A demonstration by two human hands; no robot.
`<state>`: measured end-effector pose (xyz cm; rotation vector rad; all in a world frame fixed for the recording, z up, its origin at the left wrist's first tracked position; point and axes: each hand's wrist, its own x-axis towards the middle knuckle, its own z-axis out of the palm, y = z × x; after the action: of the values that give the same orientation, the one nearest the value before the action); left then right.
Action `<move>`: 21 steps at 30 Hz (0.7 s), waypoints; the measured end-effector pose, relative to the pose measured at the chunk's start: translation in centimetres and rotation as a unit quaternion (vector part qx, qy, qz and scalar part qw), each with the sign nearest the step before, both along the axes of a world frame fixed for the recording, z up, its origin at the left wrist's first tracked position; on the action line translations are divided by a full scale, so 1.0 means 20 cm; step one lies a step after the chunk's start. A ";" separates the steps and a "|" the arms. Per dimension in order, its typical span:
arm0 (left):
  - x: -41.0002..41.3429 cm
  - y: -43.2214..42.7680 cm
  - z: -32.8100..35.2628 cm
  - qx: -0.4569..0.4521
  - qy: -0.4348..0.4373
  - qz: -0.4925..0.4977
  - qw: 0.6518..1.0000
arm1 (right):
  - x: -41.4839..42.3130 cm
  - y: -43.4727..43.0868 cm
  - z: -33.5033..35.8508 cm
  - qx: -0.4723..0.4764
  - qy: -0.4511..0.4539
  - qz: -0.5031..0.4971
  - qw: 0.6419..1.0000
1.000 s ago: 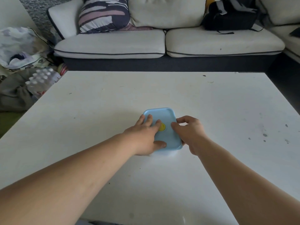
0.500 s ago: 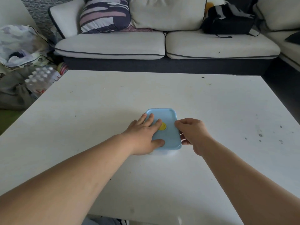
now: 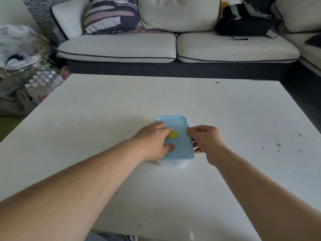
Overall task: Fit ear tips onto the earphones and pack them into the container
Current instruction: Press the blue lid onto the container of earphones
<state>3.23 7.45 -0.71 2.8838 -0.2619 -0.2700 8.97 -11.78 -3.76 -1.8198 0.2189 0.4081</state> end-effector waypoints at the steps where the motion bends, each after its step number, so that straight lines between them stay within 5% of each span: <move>1: 0.00 0.00 0.01 -0.004 0.009 0.001 1.000 | 0.00 0.00 0.00 -0.003 -0.002 0.001 1.000; 7: -0.04 -0.02 0.08 0.017 0.037 0.128 0.991 | -0.01 0.00 0.02 -0.046 -0.025 0.021 0.998; 14: 0.00 -0.01 0.22 -0.255 -0.089 0.216 0.938 | 0.01 -0.03 0.08 -0.010 -0.024 -0.080 0.996; 21: 0.05 -0.04 0.06 0.004 0.020 0.035 0.999 | 0.03 -0.09 0.10 0.107 0.067 -0.177 0.976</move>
<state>4.14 6.65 0.42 2.8841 -0.1527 -0.3174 9.58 -13.59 -1.74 -1.5051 0.5618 0.2895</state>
